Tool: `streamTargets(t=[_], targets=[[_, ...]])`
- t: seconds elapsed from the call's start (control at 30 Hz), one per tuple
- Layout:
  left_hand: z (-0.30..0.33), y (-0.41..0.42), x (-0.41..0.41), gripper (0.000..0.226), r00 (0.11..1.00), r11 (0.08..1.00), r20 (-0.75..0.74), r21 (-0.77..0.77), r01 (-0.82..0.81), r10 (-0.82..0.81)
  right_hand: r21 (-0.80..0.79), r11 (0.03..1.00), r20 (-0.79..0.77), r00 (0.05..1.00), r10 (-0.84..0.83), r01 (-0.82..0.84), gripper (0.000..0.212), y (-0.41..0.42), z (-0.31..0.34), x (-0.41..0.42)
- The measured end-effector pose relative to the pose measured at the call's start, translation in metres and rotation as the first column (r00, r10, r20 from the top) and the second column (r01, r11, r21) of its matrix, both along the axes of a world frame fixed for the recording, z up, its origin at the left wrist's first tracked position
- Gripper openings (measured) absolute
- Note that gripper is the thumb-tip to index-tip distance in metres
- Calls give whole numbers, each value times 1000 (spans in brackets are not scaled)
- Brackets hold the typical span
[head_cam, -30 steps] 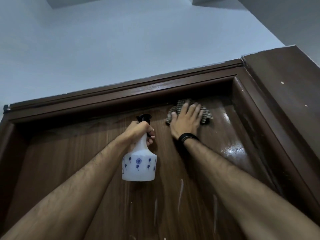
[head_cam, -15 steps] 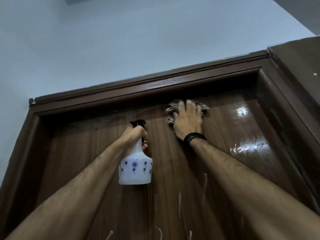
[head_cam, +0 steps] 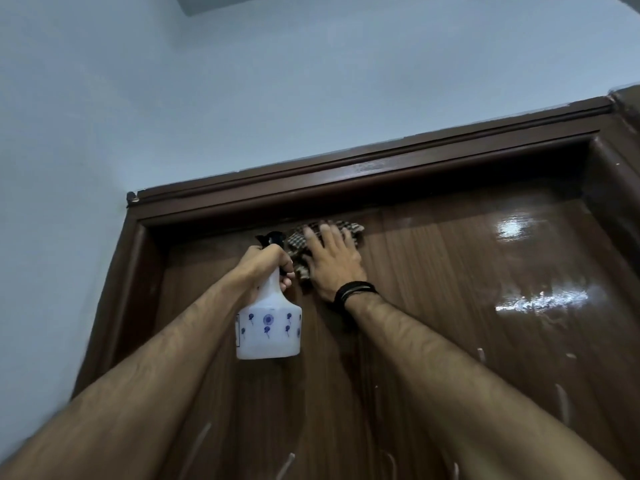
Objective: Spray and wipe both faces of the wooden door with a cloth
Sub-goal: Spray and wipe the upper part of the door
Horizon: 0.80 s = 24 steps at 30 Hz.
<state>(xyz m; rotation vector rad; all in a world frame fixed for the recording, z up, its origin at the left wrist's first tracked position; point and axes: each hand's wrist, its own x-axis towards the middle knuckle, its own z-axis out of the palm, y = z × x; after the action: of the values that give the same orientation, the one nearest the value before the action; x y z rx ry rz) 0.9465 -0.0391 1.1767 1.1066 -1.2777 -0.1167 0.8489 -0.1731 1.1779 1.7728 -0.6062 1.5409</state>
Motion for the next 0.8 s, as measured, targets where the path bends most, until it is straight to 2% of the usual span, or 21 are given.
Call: streamTargets(t=[0.07,0.17,0.27,0.33,0.47,0.57,0.63,0.7,0.8], targets=[[-5,6,18,13,1000,1000,-4,22,-11,11,53,998,166,986,5,-14,53,-7,8,-13],[-12,17,45,13,1000,998,-3,55,-28,29,119,993,455,889,-56,1,52,-15,9,-19],[-14,32,69,14,998,996,2,62,-69,69,156,987,556,829,-59,-35,53,-3,6,13],[-13,43,82,14,997,996,5,52,-79,79,145,989,509,857,-74,-1,52,12,8,45],[-17,58,103,12,994,993,-5,45,-110,110,62,998,284,959,-5,-13,49,43,7,112],[-21,68,117,14,993,992,-15,44,-115,116,-25,996,31,996,84,-83,49,58,10,152],[-21,73,126,16,994,993,-15,37,-112,113,-57,993,-132,987,91,-99,47,65,16,165],[-21,75,131,15,992,992,-21,34,-121,122,-98,991,-142,987,71,-86,44,65,25,164],[-26,74,137,12,990,989,-28,46,-140,141,-129,989,-38,997,62,-67,42,54,30,143]])
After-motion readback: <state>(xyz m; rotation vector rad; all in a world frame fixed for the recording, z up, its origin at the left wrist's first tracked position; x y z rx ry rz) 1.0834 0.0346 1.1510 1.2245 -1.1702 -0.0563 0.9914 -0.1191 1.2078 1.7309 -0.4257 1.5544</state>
